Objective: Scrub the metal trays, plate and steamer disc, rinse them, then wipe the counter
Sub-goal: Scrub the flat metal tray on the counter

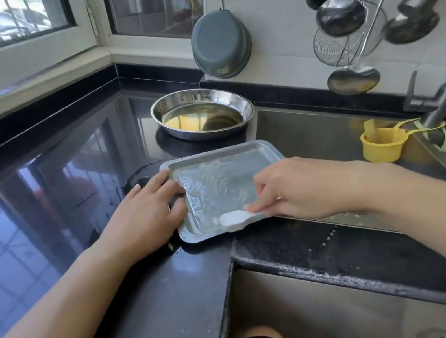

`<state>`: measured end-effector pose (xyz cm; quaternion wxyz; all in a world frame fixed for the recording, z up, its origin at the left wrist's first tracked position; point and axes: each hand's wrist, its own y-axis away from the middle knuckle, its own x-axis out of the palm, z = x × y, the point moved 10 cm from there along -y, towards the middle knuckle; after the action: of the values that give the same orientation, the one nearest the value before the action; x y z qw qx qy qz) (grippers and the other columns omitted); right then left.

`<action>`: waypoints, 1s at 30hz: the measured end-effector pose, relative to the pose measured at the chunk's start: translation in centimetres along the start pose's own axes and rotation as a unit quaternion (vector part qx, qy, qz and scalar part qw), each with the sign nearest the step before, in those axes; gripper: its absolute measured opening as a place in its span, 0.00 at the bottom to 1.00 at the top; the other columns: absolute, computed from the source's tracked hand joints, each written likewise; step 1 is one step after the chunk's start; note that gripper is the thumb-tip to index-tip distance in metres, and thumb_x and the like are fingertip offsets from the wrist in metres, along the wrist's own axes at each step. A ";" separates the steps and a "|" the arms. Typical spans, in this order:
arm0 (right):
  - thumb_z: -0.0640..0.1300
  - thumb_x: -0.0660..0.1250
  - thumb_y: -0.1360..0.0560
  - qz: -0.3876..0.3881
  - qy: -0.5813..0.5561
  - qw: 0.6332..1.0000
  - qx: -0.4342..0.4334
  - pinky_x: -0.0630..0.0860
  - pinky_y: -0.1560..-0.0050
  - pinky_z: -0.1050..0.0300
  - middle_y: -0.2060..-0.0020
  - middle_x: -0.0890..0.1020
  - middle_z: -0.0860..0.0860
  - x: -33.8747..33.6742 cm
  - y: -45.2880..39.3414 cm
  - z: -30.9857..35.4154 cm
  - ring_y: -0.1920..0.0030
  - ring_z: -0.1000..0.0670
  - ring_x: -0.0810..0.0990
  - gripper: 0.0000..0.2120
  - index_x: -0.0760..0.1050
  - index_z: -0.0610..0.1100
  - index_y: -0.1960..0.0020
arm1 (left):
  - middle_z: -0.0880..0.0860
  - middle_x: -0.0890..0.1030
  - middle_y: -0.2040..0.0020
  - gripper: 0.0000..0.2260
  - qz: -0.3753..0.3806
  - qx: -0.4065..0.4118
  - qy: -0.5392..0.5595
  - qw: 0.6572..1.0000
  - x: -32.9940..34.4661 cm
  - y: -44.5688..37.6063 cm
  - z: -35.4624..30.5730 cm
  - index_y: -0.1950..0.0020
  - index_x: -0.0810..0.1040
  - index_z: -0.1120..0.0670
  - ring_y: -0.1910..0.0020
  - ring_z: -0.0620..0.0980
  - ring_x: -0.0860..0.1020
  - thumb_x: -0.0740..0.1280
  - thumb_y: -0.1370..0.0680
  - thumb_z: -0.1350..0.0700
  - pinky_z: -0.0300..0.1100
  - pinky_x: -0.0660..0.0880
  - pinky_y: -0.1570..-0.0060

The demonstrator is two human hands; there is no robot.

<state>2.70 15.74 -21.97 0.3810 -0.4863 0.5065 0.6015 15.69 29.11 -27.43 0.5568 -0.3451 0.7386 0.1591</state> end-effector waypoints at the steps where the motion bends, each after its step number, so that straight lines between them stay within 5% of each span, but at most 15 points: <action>1: 0.66 0.49 0.21 0.002 0.003 1.000 0.012 0.74 0.51 0.52 0.56 0.76 0.55 0.2 0.9 -1.1 0.55 0.52 0.75 0.27 0.81 0.58 0.36 | 0.44 0.63 0.21 0.13 -0.001 0.002 0.000 1.000 -0.1 0.1 -0.1 0.33 0.74 0.45 0.29 0.46 0.68 0.56 0.15 0.50 0.43 0.59 0.29; 8: 0.61 0.60 0.23 -0.029 -0.025 0.992 0.119 0.74 0.52 0.57 0.58 0.76 0.61 1.1 6.7 -9.0 0.57 0.61 0.75 0.18 0.81 0.63 0.37 | 0.44 0.63 0.21 0.14 0.009 -0.004 0.003 1.000 -0.2 0.2 -0.5 0.32 0.74 0.45 0.29 0.45 0.68 0.55 0.15 0.49 0.46 0.58 0.25; 13: 0.52 0.67 0.20 -0.028 -0.041 0.983 0.179 0.70 0.52 0.66 0.57 0.78 0.58 1.2 8.9 -13.2 0.54 0.60 0.76 0.13 0.80 0.61 0.37 | 0.45 0.66 0.23 0.15 0.007 -0.004 -0.008 1.000 -0.5 0.4 -0.9 0.32 0.74 0.47 0.34 0.48 0.70 0.53 0.15 0.48 0.43 0.60 0.32; 22: 0.53 0.65 0.18 -0.011 -0.017 0.977 0.211 0.76 0.46 0.48 0.57 0.76 0.57 1.1 6.8 -12.9 0.53 0.55 0.76 0.13 0.79 0.63 0.35 | 0.45 0.63 0.20 0.16 0.020 0.001 -0.009 1.000 -0.1 0.3 -0.4 0.33 0.73 0.46 0.30 0.47 0.69 0.52 0.16 0.45 0.41 0.59 0.31; 30: 0.53 0.62 0.17 -0.071 -0.002 0.961 0.268 0.77 0.51 0.47 0.58 0.74 0.57 1.1 8.3 -12.0 0.56 0.53 0.76 0.15 0.77 0.62 0.32 | 0.45 0.55 0.16 0.21 0.043 -0.005 -0.013 0.999 -0.2 0.5 -0.9 0.20 0.65 0.41 0.18 0.42 0.52 0.50 0.13 0.48 0.44 0.51 0.21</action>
<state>-3.09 2.33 -21.17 0.5398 -0.3997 0.6131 0.4159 14.73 28.96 -27.06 0.5573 -0.3140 0.7446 0.1908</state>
